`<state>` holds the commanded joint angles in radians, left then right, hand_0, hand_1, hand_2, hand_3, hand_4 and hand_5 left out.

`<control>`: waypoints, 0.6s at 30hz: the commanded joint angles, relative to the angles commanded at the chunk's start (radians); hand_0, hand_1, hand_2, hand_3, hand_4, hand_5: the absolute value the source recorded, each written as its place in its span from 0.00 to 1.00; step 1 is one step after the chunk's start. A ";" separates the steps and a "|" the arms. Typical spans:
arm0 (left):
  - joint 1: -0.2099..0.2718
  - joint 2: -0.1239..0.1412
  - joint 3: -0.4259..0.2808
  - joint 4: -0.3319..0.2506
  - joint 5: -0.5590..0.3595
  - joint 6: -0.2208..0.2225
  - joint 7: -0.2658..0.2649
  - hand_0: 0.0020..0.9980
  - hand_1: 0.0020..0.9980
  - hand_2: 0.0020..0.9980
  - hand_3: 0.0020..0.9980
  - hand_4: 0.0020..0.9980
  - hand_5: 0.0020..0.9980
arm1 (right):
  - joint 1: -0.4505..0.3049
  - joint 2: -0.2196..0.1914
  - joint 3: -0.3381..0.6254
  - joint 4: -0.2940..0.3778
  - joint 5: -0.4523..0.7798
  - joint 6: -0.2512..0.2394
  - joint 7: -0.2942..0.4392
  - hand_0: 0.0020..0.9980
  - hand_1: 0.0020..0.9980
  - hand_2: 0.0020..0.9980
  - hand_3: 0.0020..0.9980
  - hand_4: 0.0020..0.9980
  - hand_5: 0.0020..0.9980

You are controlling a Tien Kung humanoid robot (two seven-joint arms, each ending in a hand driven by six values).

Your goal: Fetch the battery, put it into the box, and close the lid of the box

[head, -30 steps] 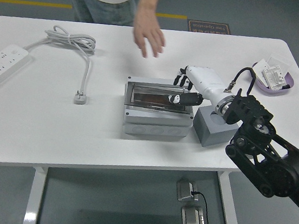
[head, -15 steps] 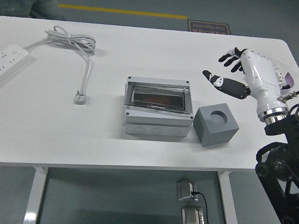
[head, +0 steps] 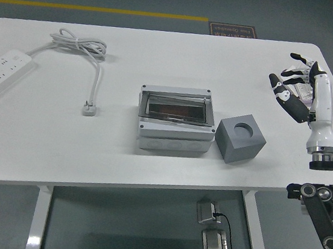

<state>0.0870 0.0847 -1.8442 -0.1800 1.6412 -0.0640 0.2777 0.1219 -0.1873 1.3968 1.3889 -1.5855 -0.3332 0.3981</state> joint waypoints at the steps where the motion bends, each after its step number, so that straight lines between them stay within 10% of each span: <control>1: 0.001 -0.002 0.001 0.000 -0.003 0.000 0.000 0.69 0.69 0.66 0.71 0.63 0.33 | -0.001 0.001 -0.005 -0.004 0.042 0.023 0.030 0.47 0.44 0.52 0.64 0.74 0.45; 7: 0.005 -0.014 0.002 0.000 -0.009 -0.003 -0.003 0.69 0.69 0.66 0.71 0.63 0.33 | 0.001 -0.005 -0.022 0.002 0.269 0.147 0.119 0.50 0.50 0.57 0.62 0.76 0.52; 18: 0.003 -0.019 -0.003 0.000 -0.010 -0.005 -0.008 0.69 0.69 0.66 0.71 0.65 0.34 | 0.002 -0.017 0.036 0.013 0.641 0.378 -0.072 0.83 0.79 0.81 0.83 0.87 0.75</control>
<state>0.0905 0.0658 -1.8467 -0.1800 1.6316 -0.0689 0.2696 0.1235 -0.2043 1.4328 1.4020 -0.9446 0.0451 0.3256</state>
